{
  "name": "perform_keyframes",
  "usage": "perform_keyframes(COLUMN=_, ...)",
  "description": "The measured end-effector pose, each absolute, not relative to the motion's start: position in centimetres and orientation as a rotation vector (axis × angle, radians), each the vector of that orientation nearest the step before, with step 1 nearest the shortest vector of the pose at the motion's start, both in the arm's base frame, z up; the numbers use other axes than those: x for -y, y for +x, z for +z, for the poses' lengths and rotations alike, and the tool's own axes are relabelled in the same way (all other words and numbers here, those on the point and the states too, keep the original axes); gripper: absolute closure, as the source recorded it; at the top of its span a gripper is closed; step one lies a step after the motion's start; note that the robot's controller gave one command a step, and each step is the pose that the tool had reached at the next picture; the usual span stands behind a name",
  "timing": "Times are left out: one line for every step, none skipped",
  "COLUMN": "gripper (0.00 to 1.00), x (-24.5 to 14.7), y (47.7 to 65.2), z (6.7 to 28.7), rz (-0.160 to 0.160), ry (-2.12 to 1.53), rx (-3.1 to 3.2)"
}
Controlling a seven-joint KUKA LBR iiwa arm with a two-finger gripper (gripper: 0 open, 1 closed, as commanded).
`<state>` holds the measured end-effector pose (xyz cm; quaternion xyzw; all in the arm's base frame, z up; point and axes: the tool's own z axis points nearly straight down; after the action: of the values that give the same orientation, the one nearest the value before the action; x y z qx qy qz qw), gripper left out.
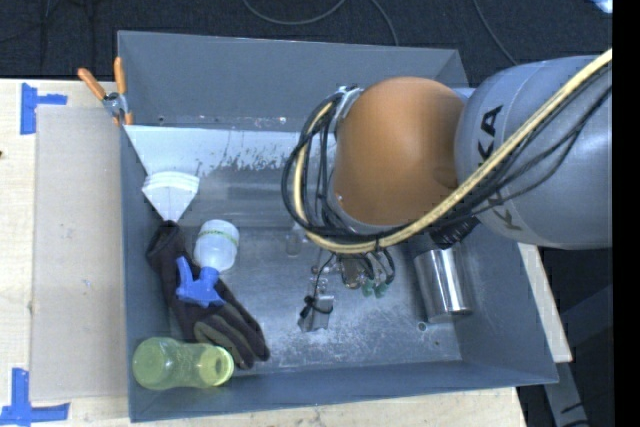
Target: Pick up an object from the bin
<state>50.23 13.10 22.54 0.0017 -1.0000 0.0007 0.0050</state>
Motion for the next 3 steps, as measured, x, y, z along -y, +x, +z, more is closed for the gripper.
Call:
perform_keyframes(gripper=0.00, x=-13.0, y=50.4, z=23.0, rz=0.000, ry=-0.002, rx=3.139)
perform_keyframes(gripper=0.00, x=-16.2, y=49.9, z=16.3, rz=0.000, ry=-0.135, rx=3.136)
perform_keyframes(gripper=0.00, x=-22.1, y=49.0, z=16.0, rz=-0.002, ry=-0.024, rx=3.139)
